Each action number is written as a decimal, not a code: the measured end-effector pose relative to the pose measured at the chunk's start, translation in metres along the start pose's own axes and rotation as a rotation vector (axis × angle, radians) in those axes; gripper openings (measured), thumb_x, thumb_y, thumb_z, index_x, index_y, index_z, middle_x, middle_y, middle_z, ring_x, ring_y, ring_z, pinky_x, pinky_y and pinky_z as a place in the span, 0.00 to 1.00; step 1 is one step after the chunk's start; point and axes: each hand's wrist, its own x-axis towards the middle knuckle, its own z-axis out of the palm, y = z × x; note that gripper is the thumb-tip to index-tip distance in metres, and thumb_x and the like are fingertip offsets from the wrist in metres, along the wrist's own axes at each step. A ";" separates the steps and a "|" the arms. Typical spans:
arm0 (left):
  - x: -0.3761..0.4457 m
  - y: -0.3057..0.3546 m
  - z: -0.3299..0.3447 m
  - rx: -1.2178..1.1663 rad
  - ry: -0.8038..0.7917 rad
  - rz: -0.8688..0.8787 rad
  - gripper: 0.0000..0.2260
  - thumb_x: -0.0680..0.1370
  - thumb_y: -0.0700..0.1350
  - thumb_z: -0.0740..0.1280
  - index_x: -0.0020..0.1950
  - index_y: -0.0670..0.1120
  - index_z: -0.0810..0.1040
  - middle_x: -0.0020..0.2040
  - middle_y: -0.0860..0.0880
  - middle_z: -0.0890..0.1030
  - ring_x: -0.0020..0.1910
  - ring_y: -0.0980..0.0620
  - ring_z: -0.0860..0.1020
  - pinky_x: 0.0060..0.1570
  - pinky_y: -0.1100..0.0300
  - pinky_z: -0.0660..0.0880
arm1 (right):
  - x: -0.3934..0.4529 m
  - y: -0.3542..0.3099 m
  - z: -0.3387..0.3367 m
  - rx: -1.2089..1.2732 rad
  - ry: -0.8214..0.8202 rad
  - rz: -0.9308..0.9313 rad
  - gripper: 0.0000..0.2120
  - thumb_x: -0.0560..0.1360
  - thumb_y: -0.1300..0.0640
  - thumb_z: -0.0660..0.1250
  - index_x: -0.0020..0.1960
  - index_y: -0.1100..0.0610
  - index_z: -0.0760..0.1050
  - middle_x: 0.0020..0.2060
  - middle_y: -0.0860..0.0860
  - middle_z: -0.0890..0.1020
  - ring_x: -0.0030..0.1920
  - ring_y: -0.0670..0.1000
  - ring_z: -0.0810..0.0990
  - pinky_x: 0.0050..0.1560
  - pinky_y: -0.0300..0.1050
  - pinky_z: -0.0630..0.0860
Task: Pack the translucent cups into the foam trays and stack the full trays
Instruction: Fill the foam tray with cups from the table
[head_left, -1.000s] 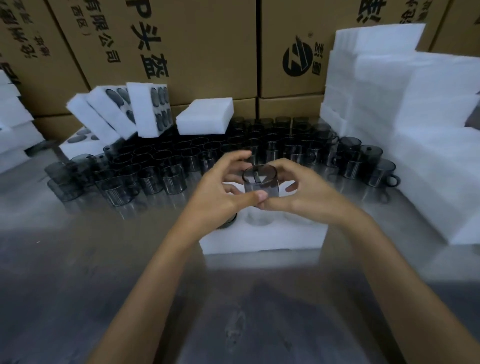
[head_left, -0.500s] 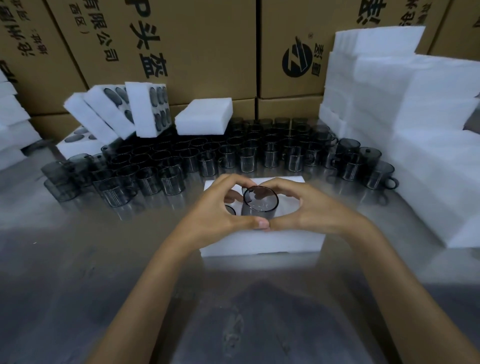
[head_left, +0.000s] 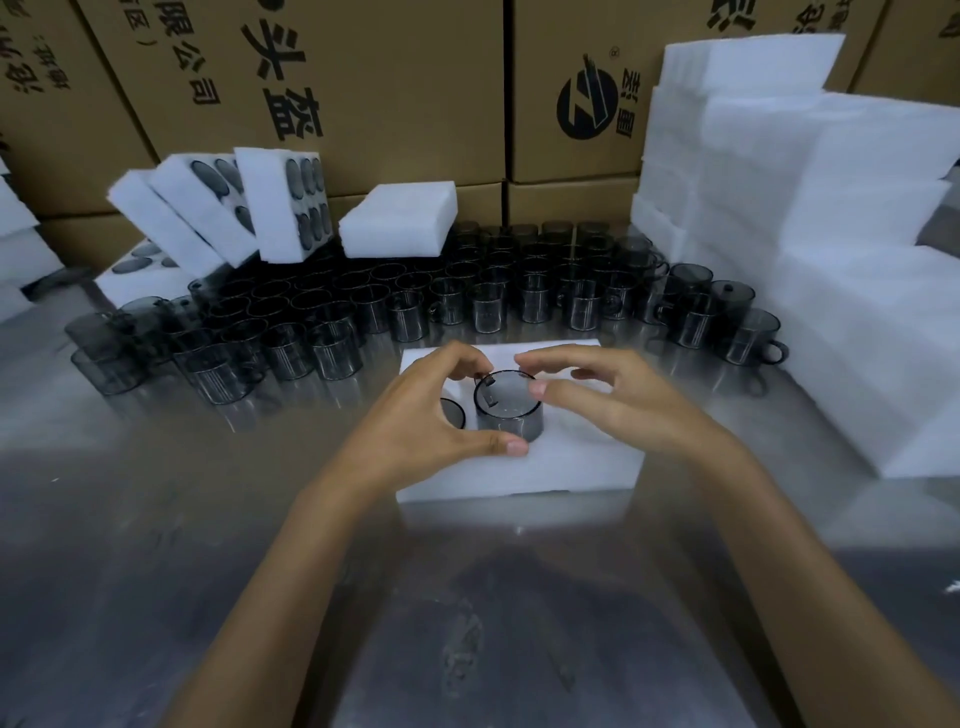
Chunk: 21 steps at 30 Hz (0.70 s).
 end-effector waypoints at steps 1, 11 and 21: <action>0.000 -0.001 0.000 -0.028 0.002 -0.009 0.32 0.55 0.75 0.73 0.54 0.65 0.72 0.55 0.74 0.73 0.59 0.75 0.69 0.52 0.71 0.65 | 0.000 0.001 0.000 -0.006 0.036 -0.005 0.13 0.75 0.47 0.72 0.60 0.43 0.82 0.57 0.33 0.81 0.62 0.32 0.74 0.65 0.35 0.67; -0.001 -0.003 -0.006 -0.022 0.024 0.024 0.24 0.68 0.68 0.70 0.63 0.67 0.75 0.58 0.68 0.78 0.64 0.69 0.71 0.62 0.57 0.71 | -0.004 0.001 -0.002 -0.103 -0.010 -0.024 0.19 0.71 0.40 0.72 0.61 0.34 0.79 0.69 0.32 0.72 0.73 0.37 0.60 0.77 0.52 0.55; -0.001 -0.010 -0.003 0.185 -0.057 0.068 0.26 0.66 0.76 0.59 0.62 0.71 0.74 0.65 0.72 0.72 0.78 0.62 0.52 0.78 0.49 0.45 | -0.004 0.007 -0.004 -0.360 -0.080 -0.046 0.21 0.64 0.25 0.59 0.57 0.21 0.71 0.75 0.35 0.64 0.78 0.40 0.50 0.78 0.58 0.46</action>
